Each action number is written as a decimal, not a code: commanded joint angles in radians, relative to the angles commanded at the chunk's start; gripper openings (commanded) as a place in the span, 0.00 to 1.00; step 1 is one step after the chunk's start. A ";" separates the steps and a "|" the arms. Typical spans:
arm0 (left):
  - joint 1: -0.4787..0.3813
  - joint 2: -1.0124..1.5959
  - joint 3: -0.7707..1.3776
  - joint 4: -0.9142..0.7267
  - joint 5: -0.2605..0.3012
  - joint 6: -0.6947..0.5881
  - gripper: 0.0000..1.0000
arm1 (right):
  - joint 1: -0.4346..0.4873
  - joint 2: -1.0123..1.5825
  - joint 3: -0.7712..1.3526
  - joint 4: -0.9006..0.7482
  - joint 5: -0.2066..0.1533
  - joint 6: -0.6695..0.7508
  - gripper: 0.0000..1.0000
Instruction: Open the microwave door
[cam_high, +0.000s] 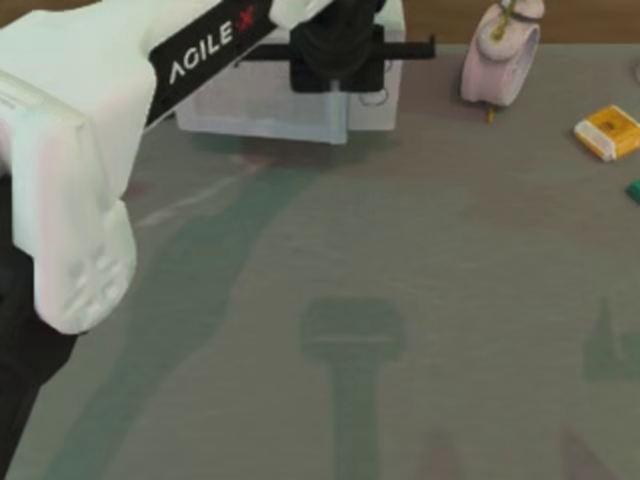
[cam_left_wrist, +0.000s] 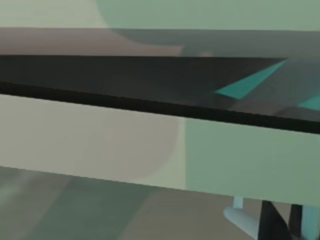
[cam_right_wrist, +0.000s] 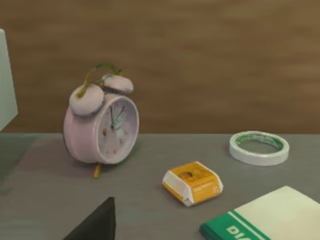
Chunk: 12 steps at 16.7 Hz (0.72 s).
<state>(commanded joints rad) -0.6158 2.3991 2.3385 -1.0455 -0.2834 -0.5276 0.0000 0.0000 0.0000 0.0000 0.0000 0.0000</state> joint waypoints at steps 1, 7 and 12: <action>0.002 -0.020 -0.039 0.018 0.006 0.014 0.00 | 0.000 0.000 0.000 0.000 0.000 0.000 1.00; 0.006 -0.088 -0.168 0.085 0.029 0.063 0.00 | 0.000 0.000 0.000 0.000 0.000 0.000 1.00; 0.006 -0.088 -0.168 0.085 0.029 0.063 0.00 | 0.000 0.000 0.000 0.000 0.000 0.000 1.00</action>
<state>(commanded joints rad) -0.6097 2.3109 2.1709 -0.9607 -0.2545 -0.4643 0.0000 0.0000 0.0000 0.0000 0.0000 0.0000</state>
